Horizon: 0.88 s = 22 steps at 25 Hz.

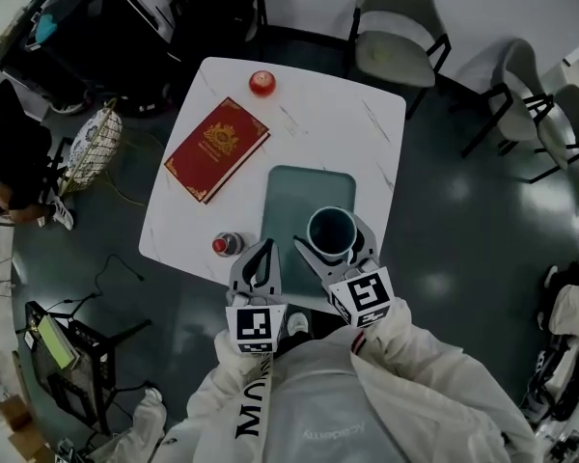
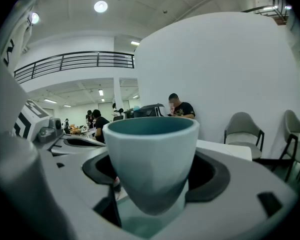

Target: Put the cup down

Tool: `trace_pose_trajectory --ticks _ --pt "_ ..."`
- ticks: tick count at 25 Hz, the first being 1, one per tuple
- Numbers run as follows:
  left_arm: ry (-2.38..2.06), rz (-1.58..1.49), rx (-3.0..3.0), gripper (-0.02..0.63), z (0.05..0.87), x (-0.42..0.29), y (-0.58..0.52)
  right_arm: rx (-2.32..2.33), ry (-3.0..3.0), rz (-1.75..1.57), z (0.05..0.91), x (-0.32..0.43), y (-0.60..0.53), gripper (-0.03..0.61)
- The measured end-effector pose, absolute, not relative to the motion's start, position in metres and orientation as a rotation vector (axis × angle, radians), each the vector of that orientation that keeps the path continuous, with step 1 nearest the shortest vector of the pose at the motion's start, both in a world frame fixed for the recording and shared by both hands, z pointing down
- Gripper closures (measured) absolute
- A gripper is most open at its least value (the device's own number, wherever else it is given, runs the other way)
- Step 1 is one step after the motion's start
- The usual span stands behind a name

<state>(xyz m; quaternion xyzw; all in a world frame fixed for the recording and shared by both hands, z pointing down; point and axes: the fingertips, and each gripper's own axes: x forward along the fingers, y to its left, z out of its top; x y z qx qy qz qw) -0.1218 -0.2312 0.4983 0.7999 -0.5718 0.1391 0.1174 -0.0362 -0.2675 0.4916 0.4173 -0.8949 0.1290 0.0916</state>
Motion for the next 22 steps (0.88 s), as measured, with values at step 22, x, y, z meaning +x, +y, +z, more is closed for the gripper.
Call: trace_pose_trajectory --ticks 22 --pt "-1.736 0.392 2.334 0.603 0.538 -0.137 -0.291 1.153 -2.711 0.219 0.549 -0.071 -0.335 0.192"
